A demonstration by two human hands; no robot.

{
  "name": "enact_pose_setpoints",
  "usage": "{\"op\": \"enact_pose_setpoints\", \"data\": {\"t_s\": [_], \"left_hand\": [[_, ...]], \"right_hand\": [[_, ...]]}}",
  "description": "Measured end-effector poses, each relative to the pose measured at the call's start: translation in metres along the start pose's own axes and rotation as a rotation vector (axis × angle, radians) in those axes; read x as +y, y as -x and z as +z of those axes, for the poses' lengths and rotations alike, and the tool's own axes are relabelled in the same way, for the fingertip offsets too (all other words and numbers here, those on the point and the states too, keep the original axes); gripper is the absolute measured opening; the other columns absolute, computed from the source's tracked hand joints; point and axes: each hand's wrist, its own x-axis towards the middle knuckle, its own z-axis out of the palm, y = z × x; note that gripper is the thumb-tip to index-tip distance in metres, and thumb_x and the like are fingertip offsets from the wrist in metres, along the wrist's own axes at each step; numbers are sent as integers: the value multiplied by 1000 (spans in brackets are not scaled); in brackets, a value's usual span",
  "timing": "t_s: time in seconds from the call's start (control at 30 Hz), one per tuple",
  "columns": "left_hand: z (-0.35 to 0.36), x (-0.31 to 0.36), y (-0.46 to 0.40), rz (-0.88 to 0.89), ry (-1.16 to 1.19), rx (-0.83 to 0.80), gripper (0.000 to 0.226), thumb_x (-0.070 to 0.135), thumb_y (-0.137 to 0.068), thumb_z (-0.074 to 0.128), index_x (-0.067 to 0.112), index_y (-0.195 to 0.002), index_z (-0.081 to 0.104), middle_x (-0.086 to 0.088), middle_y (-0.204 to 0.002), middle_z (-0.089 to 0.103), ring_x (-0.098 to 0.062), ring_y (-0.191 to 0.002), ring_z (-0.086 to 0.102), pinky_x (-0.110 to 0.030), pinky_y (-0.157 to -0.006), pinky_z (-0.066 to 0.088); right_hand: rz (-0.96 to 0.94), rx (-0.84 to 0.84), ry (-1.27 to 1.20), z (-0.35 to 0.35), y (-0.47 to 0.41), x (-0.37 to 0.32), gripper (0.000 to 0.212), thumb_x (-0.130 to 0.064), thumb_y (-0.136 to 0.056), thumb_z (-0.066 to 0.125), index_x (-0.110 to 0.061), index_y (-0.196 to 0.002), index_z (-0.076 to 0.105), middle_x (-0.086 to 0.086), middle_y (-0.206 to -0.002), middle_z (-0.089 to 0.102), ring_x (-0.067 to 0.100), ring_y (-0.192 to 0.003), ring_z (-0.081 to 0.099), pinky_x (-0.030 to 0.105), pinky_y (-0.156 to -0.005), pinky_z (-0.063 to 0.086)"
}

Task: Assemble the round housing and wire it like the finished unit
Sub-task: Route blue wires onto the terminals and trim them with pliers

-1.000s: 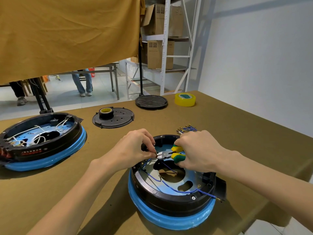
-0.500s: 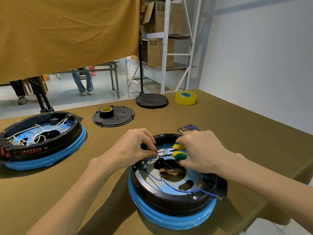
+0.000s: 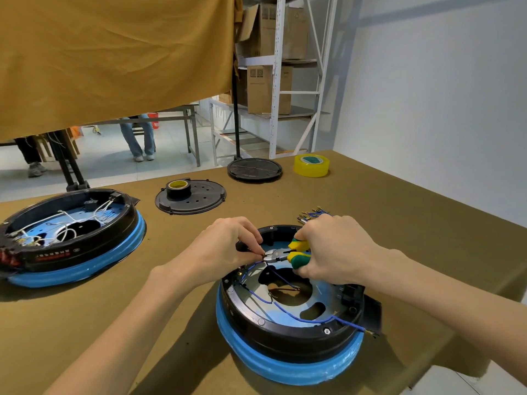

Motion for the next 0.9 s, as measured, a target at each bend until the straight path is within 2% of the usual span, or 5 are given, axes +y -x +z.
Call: {"op": "enact_pose_setpoints", "data": {"t_s": [0.13,0.3,0.43,0.63,0.9], "left_hand": [[0,0,1,-1,3,0,11,25,-84,83,36,-84,83,25,-105,63,-1,-101,61,-37,-92,54],[1,0,0,9,12,-2,12,23,-85,83,35,-84,83,24,-105,63,-1,-101,60,-36,-92,55],[1,-1,0,8,27,-1,13,22,-85,82,34,-83,83,24,-103,65,-2,-101,62,-36,-92,55],[2,2,-1,7,9,-13,20,19,-86,81,38,-83,80,26,-102,67,0,-99,63,-34,-92,56],[2,2,1,9,-8,-12,17,20,-87,80,37,-85,81,25,-101,67,0,-97,63,-34,-91,56]], "right_hand": [[5,-6,-16,1,-2,2,50,-65,-77,73,-28,-111,72,-6,-77,51,22,-72,51,27,-64,39],[12,-23,-38,2,-4,5,60,-67,-75,75,-26,-119,71,-6,-80,56,20,-75,55,27,-66,41],[2,-26,-13,2,-6,6,74,-71,-73,74,-26,-132,66,-1,-106,73,23,-95,68,32,-74,51],[16,-36,-3,2,-10,7,80,-73,-70,76,-26,-134,65,-1,-107,73,24,-96,69,33,-73,54],[28,-55,-30,0,-11,5,78,-71,-70,77,-25,-132,66,0,-110,72,23,-93,67,34,-74,56]]}}
